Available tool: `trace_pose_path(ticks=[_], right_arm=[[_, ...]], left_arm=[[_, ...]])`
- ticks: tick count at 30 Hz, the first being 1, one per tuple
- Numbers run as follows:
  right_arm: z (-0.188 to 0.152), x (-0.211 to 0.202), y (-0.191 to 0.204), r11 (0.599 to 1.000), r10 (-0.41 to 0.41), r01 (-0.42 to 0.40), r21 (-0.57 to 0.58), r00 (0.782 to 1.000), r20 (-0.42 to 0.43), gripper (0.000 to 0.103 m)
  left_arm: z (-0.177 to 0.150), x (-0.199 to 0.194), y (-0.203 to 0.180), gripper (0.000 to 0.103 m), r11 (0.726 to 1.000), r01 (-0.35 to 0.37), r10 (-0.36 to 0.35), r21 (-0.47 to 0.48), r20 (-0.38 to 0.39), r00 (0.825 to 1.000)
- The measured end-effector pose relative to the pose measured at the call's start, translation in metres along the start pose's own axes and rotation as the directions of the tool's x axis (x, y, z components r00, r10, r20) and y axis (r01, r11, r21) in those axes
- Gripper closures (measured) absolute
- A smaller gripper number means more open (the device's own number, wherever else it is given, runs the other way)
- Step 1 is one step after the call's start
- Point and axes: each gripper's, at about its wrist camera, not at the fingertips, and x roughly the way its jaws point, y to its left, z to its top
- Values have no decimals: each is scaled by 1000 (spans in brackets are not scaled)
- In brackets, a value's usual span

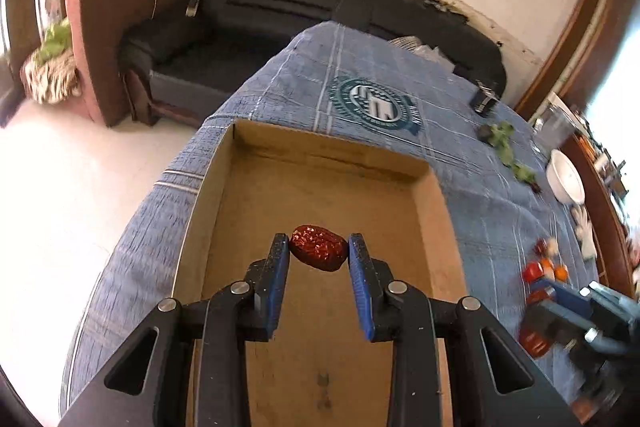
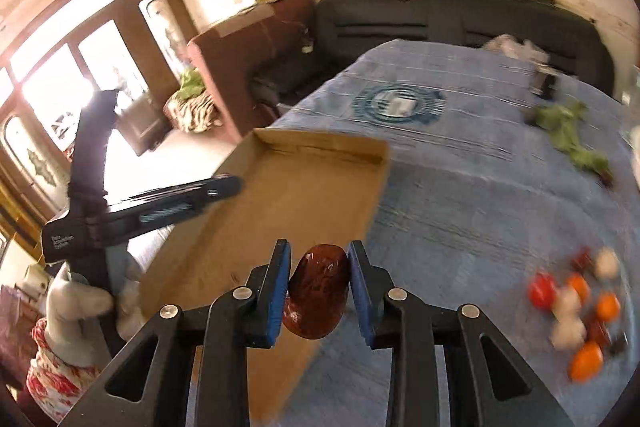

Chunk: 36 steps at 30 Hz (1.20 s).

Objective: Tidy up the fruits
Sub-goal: 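Carry the jujube with the left gripper into the cardboard tray while the right gripper grasps a large dark jujube, then open both grippers to drop the jujubes into the tray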

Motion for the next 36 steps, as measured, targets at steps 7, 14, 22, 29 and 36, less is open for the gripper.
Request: trace_pose_path(ticks=[7, 14, 22, 29, 36], right_arm=[[20, 85, 13, 997, -70, 66, -51, 994, -87, 71], [24, 110, 10, 996, -74, 70, -49, 992, -105, 70], [24, 85, 4, 995, -96, 95, -37, 995, -37, 70], [-6, 20, -24, 991, -131, 130, 23, 991, 29, 70], [-48, -49, -76, 978, -158, 147, 149, 985, 63, 62]], left_arm=[[15, 48, 26, 74, 996, -6, -2, -89, -88, 996], [13, 55, 28, 64, 995, 26, -35, -99, -88, 995], [6, 32, 25, 49, 989, 40, -45, -139, -29, 999], [-23, 23, -12, 39, 998, 35, -35, -58, -2, 999], [-45, 43, -59, 37, 985, -92, 109, 148, -112, 988]])
